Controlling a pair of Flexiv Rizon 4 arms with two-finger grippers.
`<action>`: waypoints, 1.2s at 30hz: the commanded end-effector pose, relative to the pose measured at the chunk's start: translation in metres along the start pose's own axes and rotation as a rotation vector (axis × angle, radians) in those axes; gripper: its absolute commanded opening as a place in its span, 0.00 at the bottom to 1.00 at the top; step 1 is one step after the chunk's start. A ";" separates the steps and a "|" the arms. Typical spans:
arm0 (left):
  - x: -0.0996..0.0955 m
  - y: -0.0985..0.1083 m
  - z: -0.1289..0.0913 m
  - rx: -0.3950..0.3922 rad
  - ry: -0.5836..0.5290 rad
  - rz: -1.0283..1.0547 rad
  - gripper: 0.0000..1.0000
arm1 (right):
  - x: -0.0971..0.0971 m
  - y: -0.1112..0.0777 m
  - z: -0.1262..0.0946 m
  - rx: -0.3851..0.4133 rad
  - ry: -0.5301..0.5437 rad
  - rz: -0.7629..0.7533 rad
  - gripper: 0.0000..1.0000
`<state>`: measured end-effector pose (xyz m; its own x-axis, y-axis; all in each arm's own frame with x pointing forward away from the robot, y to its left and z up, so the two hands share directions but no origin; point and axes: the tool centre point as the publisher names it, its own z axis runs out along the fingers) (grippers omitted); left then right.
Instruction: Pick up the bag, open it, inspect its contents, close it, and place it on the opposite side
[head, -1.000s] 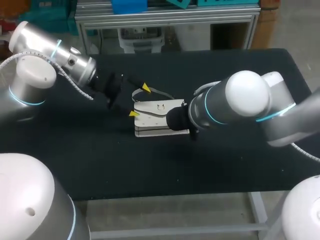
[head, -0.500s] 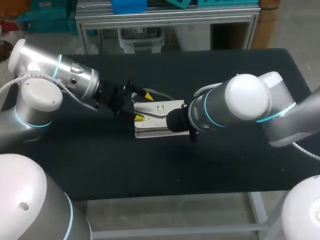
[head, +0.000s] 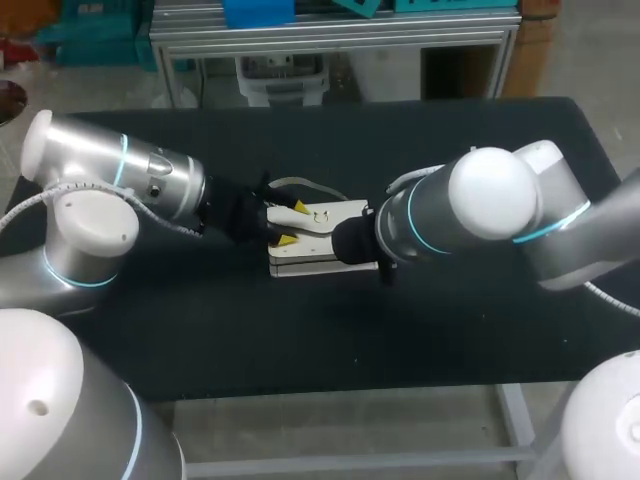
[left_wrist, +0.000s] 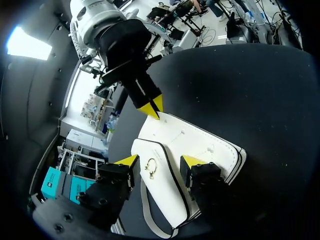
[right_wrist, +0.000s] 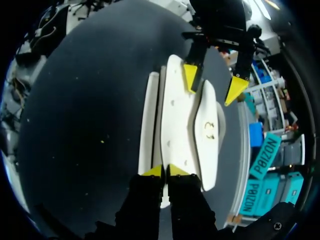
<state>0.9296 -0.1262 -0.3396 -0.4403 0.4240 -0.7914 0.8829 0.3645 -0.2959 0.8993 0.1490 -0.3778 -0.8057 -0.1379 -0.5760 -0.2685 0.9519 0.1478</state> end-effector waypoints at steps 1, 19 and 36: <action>0.003 -0.002 0.002 0.000 -0.043 0.014 0.53 | 0.003 -0.001 0.001 -0.005 -0.007 0.000 0.00; -0.005 0.029 0.030 -0.278 -0.105 0.100 0.28 | 0.003 -0.001 0.001 -0.005 -0.007 0.000 0.00; -0.047 0.036 -0.026 -0.167 -0.033 -0.401 0.00 | 0.003 -0.001 0.001 -0.005 -0.007 0.000 0.00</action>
<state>0.9734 -0.1299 -0.3244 -0.6110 0.1560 -0.7761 0.6577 0.6457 -0.3880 0.9009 0.1518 -0.3759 -0.8047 -0.1364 -0.5778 -0.2691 0.9514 0.1501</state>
